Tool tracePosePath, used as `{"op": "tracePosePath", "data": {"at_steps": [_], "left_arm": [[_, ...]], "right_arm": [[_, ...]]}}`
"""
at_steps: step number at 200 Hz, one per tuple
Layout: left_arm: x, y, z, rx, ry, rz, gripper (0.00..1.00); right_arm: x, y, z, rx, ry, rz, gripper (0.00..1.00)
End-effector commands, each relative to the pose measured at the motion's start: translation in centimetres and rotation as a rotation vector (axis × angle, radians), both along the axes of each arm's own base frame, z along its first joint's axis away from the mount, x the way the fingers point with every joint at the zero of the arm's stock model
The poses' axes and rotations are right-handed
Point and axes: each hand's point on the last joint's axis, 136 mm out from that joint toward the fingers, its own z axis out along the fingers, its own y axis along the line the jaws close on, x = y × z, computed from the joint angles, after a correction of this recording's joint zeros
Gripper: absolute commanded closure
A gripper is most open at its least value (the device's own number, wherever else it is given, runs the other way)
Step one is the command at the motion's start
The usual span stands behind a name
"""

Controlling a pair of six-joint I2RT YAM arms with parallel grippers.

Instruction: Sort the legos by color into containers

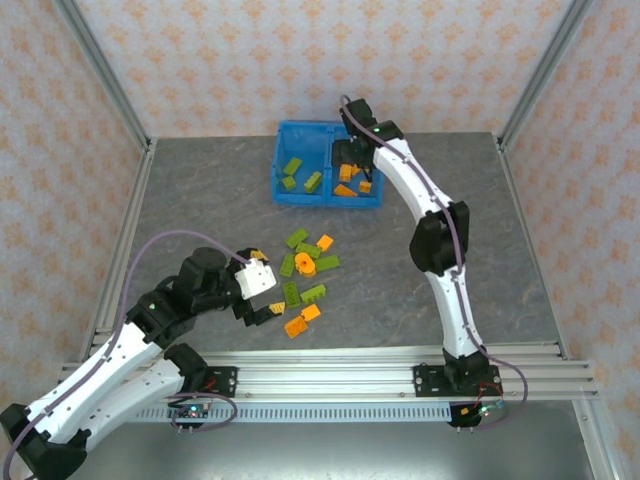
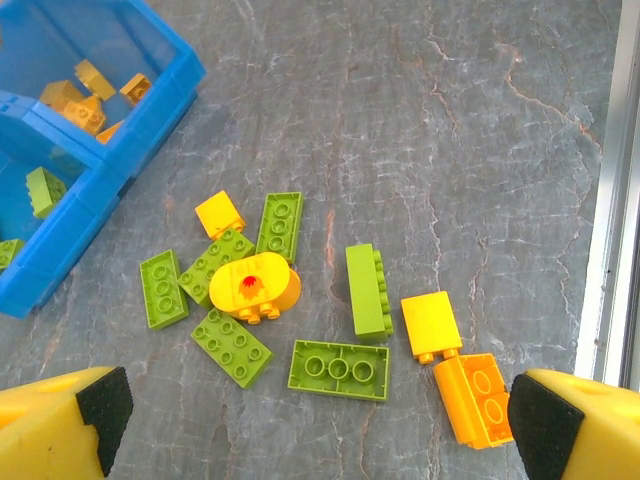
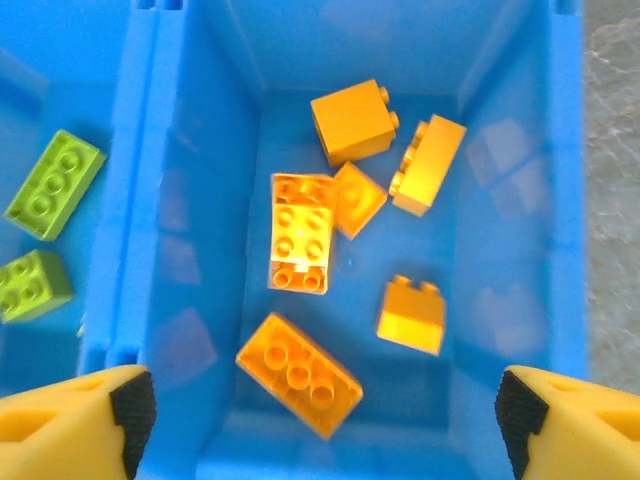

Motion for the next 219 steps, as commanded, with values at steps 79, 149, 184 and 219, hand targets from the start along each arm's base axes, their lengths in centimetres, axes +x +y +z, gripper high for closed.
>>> {"op": "tracePosePath", "data": {"at_steps": [79, 149, 184, 219], "left_arm": [[0.5, 0.3, -0.1, 0.018, -0.018, 0.012, 0.0], [-0.3, 0.3, -0.8, 0.042, -0.006, -0.033, 0.0], [-0.4, 0.4, -0.8, 0.039, -0.013, -0.032, 0.0], [-0.3, 0.5, -0.9, 0.048, -0.017, -0.03, 0.0]], "right_arm": [[-19.9, 1.3, -2.8, 0.305, 0.226, -0.381, 0.21], [-23.5, 5.5, -10.4, 0.201, 0.448, -0.547, 0.2], [-22.7, 5.7, -12.8, 0.154, 0.452, -0.58, 0.22], [-22.9, 6.0, -14.7, 0.132, 0.485, -0.584, 0.22]]}}
